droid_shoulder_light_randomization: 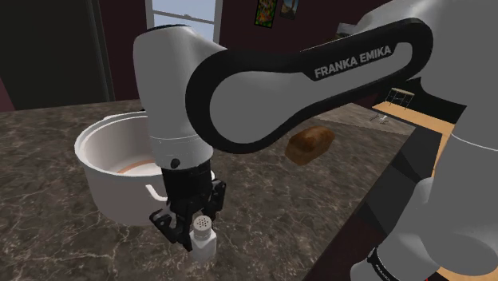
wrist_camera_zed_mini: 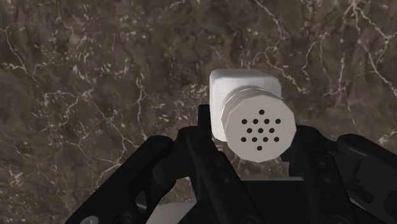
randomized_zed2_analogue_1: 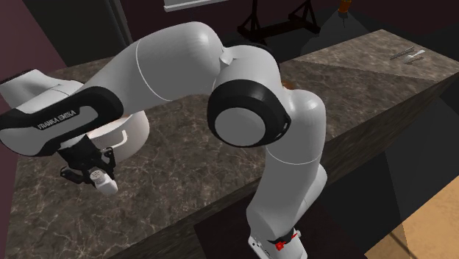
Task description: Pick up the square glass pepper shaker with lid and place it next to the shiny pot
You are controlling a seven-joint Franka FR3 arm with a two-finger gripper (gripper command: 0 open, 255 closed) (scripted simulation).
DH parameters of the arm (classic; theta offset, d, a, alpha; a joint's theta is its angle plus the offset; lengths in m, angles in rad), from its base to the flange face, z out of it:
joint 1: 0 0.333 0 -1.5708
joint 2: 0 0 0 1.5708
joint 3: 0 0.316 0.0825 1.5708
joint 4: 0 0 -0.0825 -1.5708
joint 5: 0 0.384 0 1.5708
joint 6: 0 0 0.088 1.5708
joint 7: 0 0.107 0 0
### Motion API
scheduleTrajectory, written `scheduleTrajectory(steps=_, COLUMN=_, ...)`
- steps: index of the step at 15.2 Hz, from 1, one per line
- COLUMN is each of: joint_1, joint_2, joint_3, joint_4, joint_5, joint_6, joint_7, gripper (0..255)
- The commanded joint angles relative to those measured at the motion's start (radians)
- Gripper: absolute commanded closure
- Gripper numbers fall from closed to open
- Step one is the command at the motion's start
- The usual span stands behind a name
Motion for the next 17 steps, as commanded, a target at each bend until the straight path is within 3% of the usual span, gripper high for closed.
scheduleTrajectory(steps=1, joint_1=0.001, joint_2=0.008, joint_3=-0.001, joint_4=-0.019, joint_5=-0.005, joint_6=0.026, joint_7=0.000, gripper=255)
scheduleTrajectory(steps=17, joint_1=0.023, joint_2=0.105, joint_3=-0.022, joint_4=-0.117, joint_5=-0.063, joint_6=0.205, joint_7=0.019, gripper=255)
